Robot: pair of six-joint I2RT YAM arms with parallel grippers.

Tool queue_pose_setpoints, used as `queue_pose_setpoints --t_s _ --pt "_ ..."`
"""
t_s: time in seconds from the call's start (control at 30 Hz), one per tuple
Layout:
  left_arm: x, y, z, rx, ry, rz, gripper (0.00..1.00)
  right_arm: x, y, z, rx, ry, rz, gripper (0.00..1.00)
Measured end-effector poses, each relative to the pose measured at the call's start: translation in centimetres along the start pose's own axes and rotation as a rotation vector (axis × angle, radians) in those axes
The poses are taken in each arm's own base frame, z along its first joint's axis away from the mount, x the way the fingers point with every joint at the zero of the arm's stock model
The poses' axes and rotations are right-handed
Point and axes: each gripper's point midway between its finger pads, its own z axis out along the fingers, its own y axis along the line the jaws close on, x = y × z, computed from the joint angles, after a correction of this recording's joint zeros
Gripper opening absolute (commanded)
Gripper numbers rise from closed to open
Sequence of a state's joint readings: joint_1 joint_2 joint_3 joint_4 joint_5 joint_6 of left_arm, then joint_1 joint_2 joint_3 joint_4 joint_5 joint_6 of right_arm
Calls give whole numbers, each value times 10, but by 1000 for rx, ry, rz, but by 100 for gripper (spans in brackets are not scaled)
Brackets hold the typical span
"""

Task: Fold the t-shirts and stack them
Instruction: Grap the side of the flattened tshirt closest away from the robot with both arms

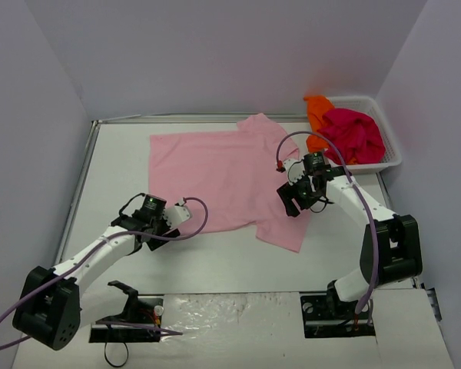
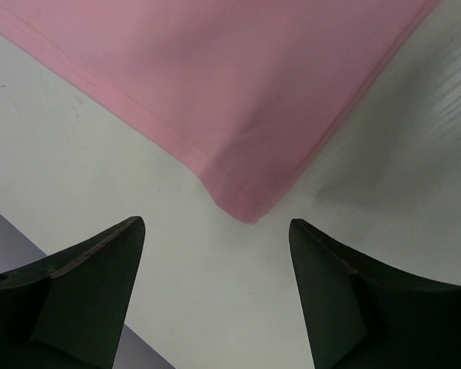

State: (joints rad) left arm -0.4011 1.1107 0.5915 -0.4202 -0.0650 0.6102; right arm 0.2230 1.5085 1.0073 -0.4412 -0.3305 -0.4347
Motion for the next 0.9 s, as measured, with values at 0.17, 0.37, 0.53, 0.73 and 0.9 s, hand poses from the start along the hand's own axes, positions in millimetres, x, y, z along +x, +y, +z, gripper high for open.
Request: queue_pose_setpoints --t_s 0.17,0.37,0.53,0.73,0.9 --pt "2 5 4 -32 26 -3 73 -1 -1 0 2 -4 0 65" --pt "2 8 9 -47 42 0 66 -2 -1 0 4 -7 6 65" --pt "9 1 19 -15 85 15 60 -2 -3 0 8 -10 15 65" --pt "8 -3 19 -5 87 24 60 -1 -5 0 12 -10 21 65" --pt "9 -3 19 -3 90 26 51 -1 -6 -1 19 -7 22 65"
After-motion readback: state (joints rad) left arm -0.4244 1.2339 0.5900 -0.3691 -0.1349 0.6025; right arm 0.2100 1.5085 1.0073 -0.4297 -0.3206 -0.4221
